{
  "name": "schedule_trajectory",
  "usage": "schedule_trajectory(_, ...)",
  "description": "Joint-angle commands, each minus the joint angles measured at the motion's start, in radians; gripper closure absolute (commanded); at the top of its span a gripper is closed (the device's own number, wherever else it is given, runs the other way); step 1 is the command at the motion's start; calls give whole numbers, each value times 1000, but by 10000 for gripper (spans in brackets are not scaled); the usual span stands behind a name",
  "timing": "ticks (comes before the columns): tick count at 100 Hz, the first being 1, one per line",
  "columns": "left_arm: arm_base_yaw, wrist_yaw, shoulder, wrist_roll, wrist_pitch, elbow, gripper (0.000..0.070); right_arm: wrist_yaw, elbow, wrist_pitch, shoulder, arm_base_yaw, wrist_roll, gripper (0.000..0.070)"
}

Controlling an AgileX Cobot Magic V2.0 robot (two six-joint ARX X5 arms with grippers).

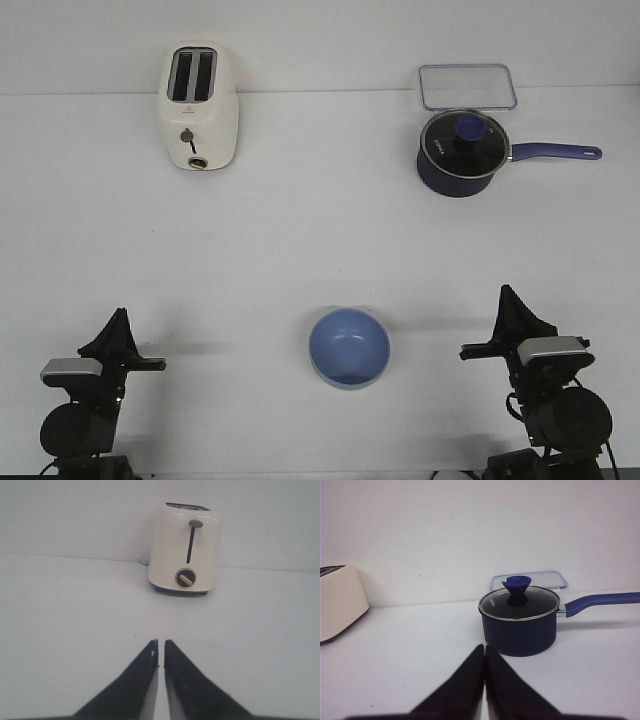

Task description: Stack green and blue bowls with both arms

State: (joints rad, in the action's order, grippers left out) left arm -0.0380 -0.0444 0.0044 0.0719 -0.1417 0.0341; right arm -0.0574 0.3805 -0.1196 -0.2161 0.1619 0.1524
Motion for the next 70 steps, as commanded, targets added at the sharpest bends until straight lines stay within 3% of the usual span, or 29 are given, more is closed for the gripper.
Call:
schedule_trajectory(1, 0, -5, -2, 4, -11, -20, 685, -3, 0, 14, 1, 1, -12, 700)
schedule_trajectory(43, 0, -5, -2, 4, -11, -20, 685, -3, 0, 13, 1, 0, -35, 700)
schedule_trajectory(70, 0, -5, -2, 4, -10, -20, 685, -10, -140, 68, 88, -16, -354, 700)
